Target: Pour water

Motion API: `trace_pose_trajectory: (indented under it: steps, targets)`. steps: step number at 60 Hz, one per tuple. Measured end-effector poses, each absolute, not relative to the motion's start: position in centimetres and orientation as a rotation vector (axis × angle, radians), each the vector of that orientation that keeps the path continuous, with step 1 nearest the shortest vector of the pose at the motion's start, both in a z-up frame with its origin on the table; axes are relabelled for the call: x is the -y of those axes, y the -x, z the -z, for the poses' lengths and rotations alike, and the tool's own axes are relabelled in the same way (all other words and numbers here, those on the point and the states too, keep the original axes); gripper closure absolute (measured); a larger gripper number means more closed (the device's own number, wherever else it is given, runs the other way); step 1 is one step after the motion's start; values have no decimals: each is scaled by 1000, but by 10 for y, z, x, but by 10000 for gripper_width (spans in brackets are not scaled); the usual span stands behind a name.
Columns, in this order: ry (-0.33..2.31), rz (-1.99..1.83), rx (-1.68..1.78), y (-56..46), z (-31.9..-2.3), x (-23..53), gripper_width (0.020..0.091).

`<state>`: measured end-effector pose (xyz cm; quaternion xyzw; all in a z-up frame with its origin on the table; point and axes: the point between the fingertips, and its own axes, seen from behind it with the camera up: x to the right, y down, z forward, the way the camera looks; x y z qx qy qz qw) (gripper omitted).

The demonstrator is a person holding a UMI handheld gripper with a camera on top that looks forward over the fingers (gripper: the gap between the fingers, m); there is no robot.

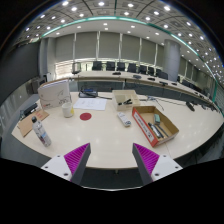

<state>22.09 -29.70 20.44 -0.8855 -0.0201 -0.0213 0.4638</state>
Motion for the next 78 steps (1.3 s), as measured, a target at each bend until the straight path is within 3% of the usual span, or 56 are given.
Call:
trace_pose_trajectory:
  steps: [18, 30, 41, 51, 63, 68, 73, 78]
  targets:
    - [2190, 4, 95, -174, -188, 290, 243]
    - [2159, -96, 175, -74, -168, 297, 242]
    - [2109, -172, 213, 38, -132, 297, 242]
    - [2036, -141, 226, 116, -96, 264, 239]
    - [1959, -98, 172, 153, -76, 193, 247]
    - [1947, -100, 161, 163, -67, 171, 306]
    - [1941, -71, 161, 166, -56, 155, 519]
    - [1926, -68, 164, 168, -58, 153, 574]
